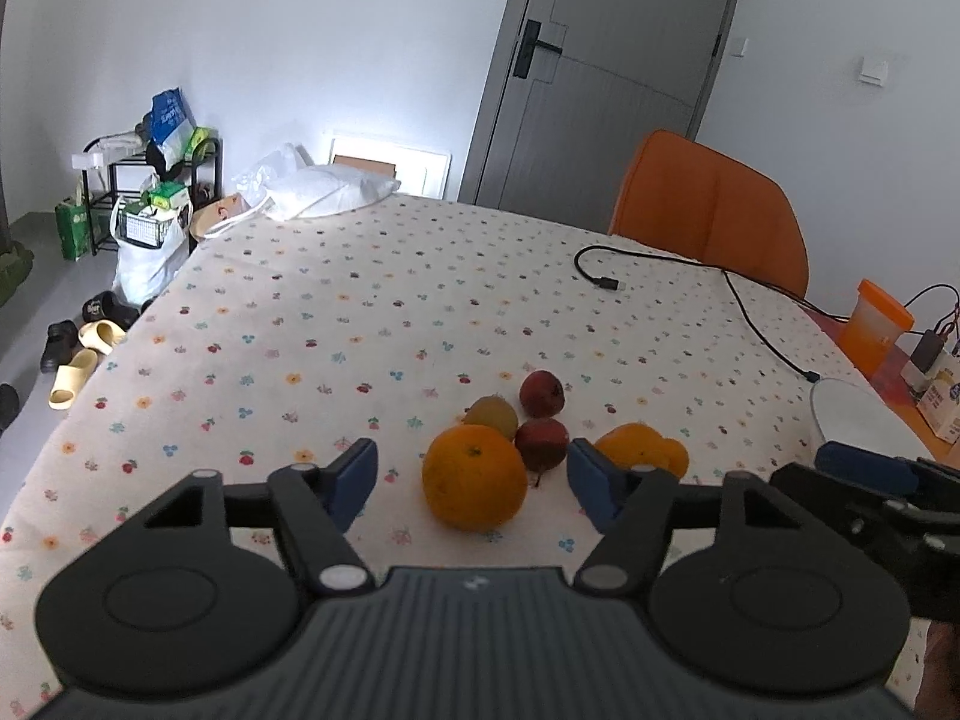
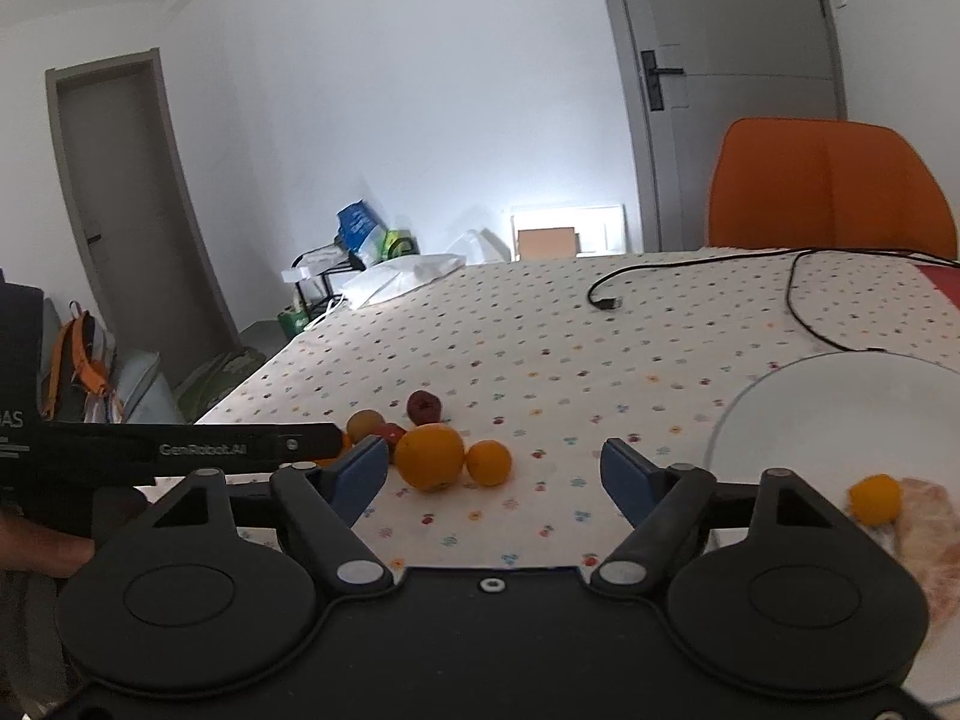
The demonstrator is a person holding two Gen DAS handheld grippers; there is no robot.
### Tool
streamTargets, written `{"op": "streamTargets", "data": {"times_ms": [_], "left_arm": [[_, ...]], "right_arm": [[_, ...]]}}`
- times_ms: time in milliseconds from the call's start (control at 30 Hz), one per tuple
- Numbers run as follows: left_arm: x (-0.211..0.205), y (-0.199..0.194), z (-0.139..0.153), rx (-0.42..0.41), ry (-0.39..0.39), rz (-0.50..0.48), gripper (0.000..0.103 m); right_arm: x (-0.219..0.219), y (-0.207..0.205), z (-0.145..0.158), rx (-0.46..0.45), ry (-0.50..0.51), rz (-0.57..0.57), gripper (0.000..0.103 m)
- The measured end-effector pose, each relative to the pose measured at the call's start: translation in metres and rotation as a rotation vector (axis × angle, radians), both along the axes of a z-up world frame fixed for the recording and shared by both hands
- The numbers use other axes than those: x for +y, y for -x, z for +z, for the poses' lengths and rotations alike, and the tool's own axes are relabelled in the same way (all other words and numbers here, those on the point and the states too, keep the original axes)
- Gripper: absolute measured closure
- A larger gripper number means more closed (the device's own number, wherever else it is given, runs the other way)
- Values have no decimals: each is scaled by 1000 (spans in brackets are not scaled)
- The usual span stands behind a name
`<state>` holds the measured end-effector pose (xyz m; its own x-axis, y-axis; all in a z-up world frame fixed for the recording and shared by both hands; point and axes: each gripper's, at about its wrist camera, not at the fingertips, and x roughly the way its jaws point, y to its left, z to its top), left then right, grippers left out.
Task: Organize fruits
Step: 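Move both open tools back toward the remaining fruit cluster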
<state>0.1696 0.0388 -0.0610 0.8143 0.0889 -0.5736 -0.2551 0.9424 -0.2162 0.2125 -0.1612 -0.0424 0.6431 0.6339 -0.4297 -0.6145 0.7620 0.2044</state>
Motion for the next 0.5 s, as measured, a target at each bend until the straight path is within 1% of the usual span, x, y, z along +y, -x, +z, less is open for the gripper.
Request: {"op": "streamTargets", "data": {"times_ms": [33,67,133,167,200,267,400,500], "left_arm": [[1,-1,-1,4,6,-2,40],[2,-3,-3,8,10,-4,44],[3,-5,-5,18,20,-6,54],[3,-5,-6,22,26,-8,57],[4,-5,-7,26,31,-12,62],[3,-5,-8,25,36,-23,64],[0,-5,-6,27,21,-24,64],[3,-1,-7,12,35,-12,64]], "right_arm": [[3,0,0,2,4,9,27],[6,-1,-1,5,7,17,28],[13,-3,-2,12,13,34,30],[17,-3,-2,15,14,43,30],[20,-4,-3,17,16,52,31],[26,-5,-4,24,18,69,33],[34,-10,-7,43,13,89,34],[37,-15,-10,57,19,98,36]]}}
